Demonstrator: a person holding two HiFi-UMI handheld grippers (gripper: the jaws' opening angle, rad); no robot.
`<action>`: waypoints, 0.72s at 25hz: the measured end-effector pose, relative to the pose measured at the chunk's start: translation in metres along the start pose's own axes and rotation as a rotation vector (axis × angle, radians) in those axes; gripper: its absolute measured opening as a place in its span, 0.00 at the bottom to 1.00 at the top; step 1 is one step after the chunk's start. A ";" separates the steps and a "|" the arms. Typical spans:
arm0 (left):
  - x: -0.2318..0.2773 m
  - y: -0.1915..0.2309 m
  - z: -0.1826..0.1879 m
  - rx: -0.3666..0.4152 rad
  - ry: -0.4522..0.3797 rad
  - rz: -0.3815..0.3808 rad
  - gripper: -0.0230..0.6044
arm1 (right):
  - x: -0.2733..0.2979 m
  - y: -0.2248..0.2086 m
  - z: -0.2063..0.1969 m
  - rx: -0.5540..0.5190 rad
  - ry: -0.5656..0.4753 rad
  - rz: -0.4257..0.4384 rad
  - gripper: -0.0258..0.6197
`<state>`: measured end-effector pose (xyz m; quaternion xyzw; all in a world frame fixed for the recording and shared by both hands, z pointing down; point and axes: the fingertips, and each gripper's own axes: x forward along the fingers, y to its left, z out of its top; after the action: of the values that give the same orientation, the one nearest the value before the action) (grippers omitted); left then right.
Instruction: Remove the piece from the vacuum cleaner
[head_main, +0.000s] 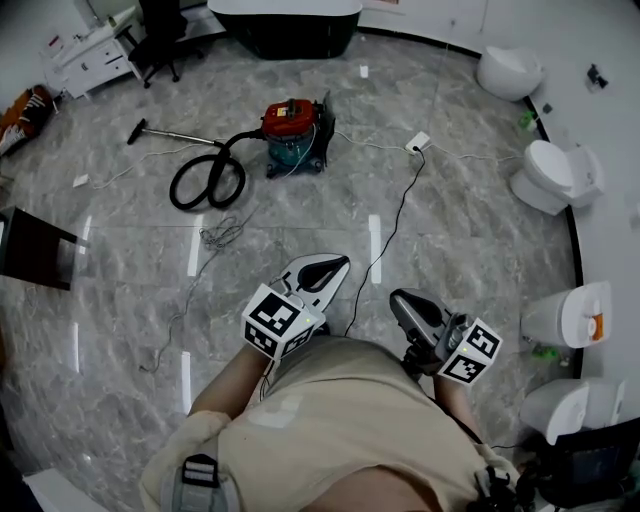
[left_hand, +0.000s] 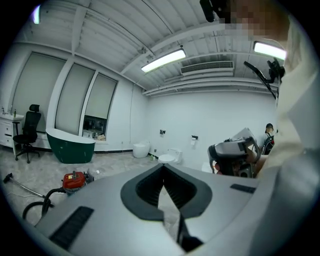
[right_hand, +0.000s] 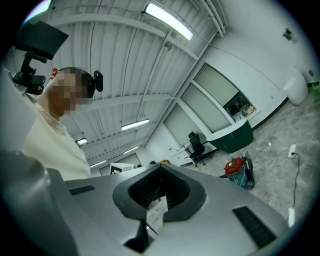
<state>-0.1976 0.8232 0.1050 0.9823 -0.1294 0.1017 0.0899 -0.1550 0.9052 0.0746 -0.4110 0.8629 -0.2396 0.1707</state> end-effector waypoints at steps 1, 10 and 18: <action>-0.005 0.007 0.001 0.000 -0.005 0.004 0.04 | 0.010 0.001 -0.001 -0.006 0.016 0.002 0.04; -0.032 0.054 -0.010 -0.050 -0.041 0.050 0.03 | 0.061 -0.002 -0.014 -0.022 0.118 0.002 0.04; -0.030 0.055 -0.012 -0.046 -0.022 0.078 0.03 | 0.066 -0.012 -0.014 0.032 0.127 0.043 0.04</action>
<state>-0.2433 0.7802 0.1182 0.9752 -0.1708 0.0914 0.1071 -0.1940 0.8499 0.0868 -0.3733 0.8767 -0.2752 0.1274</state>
